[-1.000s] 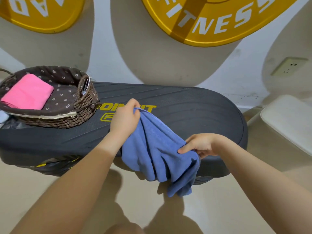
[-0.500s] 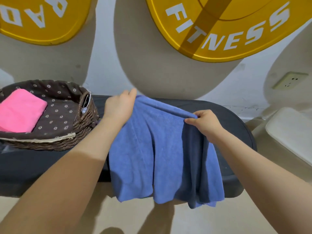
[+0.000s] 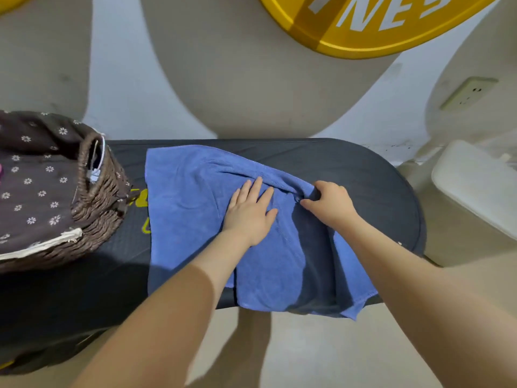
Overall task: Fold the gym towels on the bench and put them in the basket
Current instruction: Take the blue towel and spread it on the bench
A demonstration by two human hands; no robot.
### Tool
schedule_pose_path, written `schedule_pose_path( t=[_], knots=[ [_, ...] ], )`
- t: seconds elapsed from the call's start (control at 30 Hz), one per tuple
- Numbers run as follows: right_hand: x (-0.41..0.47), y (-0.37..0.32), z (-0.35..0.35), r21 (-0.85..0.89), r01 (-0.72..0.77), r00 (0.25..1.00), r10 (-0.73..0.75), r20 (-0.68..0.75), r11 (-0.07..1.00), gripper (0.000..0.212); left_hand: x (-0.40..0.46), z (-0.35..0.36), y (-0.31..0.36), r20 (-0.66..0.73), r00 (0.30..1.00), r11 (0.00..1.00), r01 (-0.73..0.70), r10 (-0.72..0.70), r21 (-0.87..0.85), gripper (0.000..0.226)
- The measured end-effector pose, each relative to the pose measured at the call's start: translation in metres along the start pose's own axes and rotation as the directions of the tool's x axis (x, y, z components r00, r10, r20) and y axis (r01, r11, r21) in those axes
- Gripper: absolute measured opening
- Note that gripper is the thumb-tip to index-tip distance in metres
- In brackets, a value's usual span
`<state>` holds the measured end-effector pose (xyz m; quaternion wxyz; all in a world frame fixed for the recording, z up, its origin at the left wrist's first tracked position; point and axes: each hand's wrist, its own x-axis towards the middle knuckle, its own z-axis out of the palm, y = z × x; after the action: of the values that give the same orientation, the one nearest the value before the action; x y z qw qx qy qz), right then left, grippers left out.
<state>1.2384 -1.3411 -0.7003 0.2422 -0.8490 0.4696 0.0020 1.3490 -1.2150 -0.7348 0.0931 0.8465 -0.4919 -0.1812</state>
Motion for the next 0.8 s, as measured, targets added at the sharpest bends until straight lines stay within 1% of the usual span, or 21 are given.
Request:
schedule_pose_path(
  t=[0.07, 0.13, 0.17, 0.2, 0.23, 0.3, 0.33, 0.37, 0.4, 0.43, 0.47, 0.5, 0.57, 0.67, 0.7, 0.73, 0.8],
  knots=[
    [-0.004, 0.011, -0.009, -0.115, -0.032, 0.999, 0.036, 0.032, 0.993, 0.032, 0.005, 0.004, -0.006, 0.016, 1.0, 1.0, 0.001, -0.002, 0.027, 0.058],
    [-0.01, 0.022, -0.021, -0.207, -0.03, 0.995, 0.05, 0.089, 0.978, 0.031, 0.006, 0.005, -0.007, 0.027, 1.0, 1.0, 0.012, -0.013, 0.028, 0.061],
    [-0.014, 0.026, -0.027, -0.233, -0.023, 0.992, 0.051, 0.118, 0.972, 0.032, 0.005, 0.004, -0.007, 0.037, 0.999, 0.999, 0.024, -0.024, 0.021, 0.062],
    [-0.016, 0.03, -0.033, -0.215, -0.021, 0.988, 0.053, 0.142, 0.976, 0.034, 0.005, 0.002, -0.006, 0.047, 0.998, 0.999, 0.039, -0.04, 0.015, 0.063],
    [-0.019, 0.033, -0.038, -0.144, -0.031, 0.987, 0.053, 0.153, 0.989, 0.035, 0.005, 0.0, -0.007, 0.058, 0.997, 0.998, 0.058, -0.059, 0.009, 0.064],
    [-0.022, 0.038, -0.047, 0.112, -0.091, 0.987, 0.074, 0.144, 0.99, 0.032, 0.006, -0.003, -0.01, 0.065, 0.994, 0.996, 0.088, -0.088, 0.005, 0.066],
    [-0.022, 0.039, -0.052, 0.273, -0.127, 0.985, 0.088, 0.151, 0.954, 0.029, 0.006, -0.003, -0.011, 0.059, 0.993, 0.995, 0.097, -0.098, 0.008, 0.066],
    [-0.021, 0.041, -0.056, 0.414, -0.171, 0.977, 0.1, 0.189, 0.894, 0.025, 0.005, -0.004, -0.01, 0.053, 0.993, 0.994, 0.106, -0.107, 0.01, 0.067],
    [-0.02, 0.043, -0.061, 0.506, -0.228, 0.961, 0.108, 0.254, 0.832, 0.023, 0.005, -0.003, -0.01, 0.043, 0.992, 0.993, 0.115, -0.115, 0.015, 0.067],
    [-0.018, 0.046, -0.066, 0.542, -0.279, 0.939, 0.107, 0.327, 0.793, 0.019, 0.006, -0.002, -0.008, 0.033, 0.991, 0.991, 0.129, -0.13, 0.014, 0.067],
    [-0.015, 0.049, -0.069, 0.518, -0.308, 0.916, 0.102, 0.389, 0.798, 0.016, 0.006, -0.001, -0.007, 0.024, 0.989, 0.989, 0.147, -0.148, 0.016, 0.068],
    [-0.011, 0.052, -0.073, 0.454, -0.31, 0.897, 0.099, 0.431, 0.836, 0.014, 0.006, -0.001, -0.006, 0.015, 0.987, 0.986, 0.163, -0.163, 0.02, 0.068],
    [-0.002, 0.058, -0.08, 0.289, -0.286, 0.866, 0.118, 0.486, 0.914, 0.016, 0.008, 0.0, -0.005, -0.001, 0.982, 0.981, 0.19, -0.19, 0.029, 0.068],
    [0.01, 0.065, -0.09, 0.095, -0.277, 0.811, 0.179, 0.557, 0.956, 0.011, 0.008, 0.003, -0.002, -0.038, 0.971, 0.971, 0.238, -0.237, 0.035, 0.07],
    [0.016, 0.067, -0.093, 0.018, -0.229, 0.822, 0.184, 0.539, 0.973, 0.008, 0.007, 0.004, -0.001, -0.055, 0.967, 0.968, 0.25, -0.248, 0.032, 0.07],
    [0.022, 0.07, -0.095, -0.071, -0.157, 0.857, 0.171, 0.486, 0.985, 0.009, 0.007, 0.005, 0.0, -0.071, 0.963, 0.964, 0.264, -0.261, 0.027, 0.071],
    [0.039, 0.075, -0.096, -0.204, -0.037, 0.945, 0.1, 0.31, 0.978, 0.022, 0.009, 0.004, 0.004, -0.085, 0.954, 0.956, 0.292, -0.289, 0.023, 0.071]
  ],
)
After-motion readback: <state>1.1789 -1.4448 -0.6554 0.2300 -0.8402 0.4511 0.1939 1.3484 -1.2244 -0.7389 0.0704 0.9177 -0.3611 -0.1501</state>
